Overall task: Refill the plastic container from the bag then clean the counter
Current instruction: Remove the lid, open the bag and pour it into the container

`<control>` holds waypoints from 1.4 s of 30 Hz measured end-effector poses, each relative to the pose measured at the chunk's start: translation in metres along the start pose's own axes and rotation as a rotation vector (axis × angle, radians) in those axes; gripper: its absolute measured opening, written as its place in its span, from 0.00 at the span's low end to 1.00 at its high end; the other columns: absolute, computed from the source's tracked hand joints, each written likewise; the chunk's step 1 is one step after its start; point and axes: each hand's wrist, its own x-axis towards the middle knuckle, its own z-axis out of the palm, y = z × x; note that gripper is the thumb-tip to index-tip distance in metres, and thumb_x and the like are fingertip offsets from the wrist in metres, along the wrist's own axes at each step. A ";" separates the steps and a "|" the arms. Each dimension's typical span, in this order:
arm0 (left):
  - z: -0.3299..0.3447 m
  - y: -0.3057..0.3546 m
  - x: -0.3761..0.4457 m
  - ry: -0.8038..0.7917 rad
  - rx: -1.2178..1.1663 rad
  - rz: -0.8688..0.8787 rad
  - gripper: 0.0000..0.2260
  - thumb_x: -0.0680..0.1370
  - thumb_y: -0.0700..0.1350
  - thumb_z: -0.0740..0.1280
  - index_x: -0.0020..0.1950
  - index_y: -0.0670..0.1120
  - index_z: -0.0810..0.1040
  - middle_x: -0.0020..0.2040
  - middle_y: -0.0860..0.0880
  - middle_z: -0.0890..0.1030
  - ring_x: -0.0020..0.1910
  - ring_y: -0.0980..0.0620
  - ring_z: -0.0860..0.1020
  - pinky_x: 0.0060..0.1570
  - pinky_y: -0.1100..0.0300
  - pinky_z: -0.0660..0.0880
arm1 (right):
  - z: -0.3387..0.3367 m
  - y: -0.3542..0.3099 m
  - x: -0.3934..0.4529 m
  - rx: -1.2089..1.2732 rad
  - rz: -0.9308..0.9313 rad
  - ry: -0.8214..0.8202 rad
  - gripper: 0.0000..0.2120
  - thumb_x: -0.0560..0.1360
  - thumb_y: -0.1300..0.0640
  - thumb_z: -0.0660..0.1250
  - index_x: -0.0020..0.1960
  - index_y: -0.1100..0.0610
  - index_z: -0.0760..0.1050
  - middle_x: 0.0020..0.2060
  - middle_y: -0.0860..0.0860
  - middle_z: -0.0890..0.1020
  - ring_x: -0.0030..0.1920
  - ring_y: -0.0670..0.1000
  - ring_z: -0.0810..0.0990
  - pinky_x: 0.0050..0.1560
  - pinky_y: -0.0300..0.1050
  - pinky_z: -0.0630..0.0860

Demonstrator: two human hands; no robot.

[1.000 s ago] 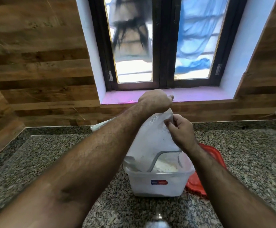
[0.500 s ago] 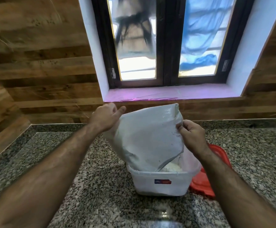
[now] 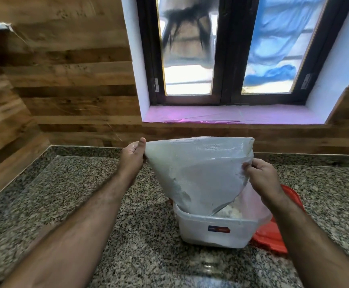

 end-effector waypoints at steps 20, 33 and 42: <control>0.040 0.058 -0.006 0.117 0.432 0.546 0.25 0.87 0.58 0.63 0.34 0.47 0.70 0.29 0.48 0.72 0.28 0.52 0.68 0.29 0.58 0.62 | -0.054 -0.030 0.006 0.033 -0.166 0.114 0.27 0.67 0.50 0.66 0.67 0.45 0.74 0.61 0.51 0.81 0.59 0.60 0.80 0.55 0.60 0.79; 0.062 0.058 -0.012 0.230 0.083 0.540 0.28 0.83 0.61 0.69 0.31 0.48 0.65 0.28 0.52 0.66 0.28 0.56 0.61 0.27 0.58 0.58 | -0.025 -0.105 0.017 -1.090 -0.544 -0.408 0.68 0.50 0.07 0.55 0.81 0.44 0.67 0.73 0.43 0.75 0.73 0.48 0.73 0.78 0.64 0.63; 0.070 0.056 -0.026 0.116 -0.124 0.318 0.30 0.76 0.72 0.64 0.33 0.47 0.65 0.29 0.49 0.65 0.30 0.53 0.62 0.31 0.58 0.58 | -0.007 -0.109 0.014 -0.989 -0.592 -0.431 0.22 0.71 0.47 0.82 0.58 0.46 0.75 0.51 0.42 0.81 0.50 0.46 0.81 0.48 0.42 0.77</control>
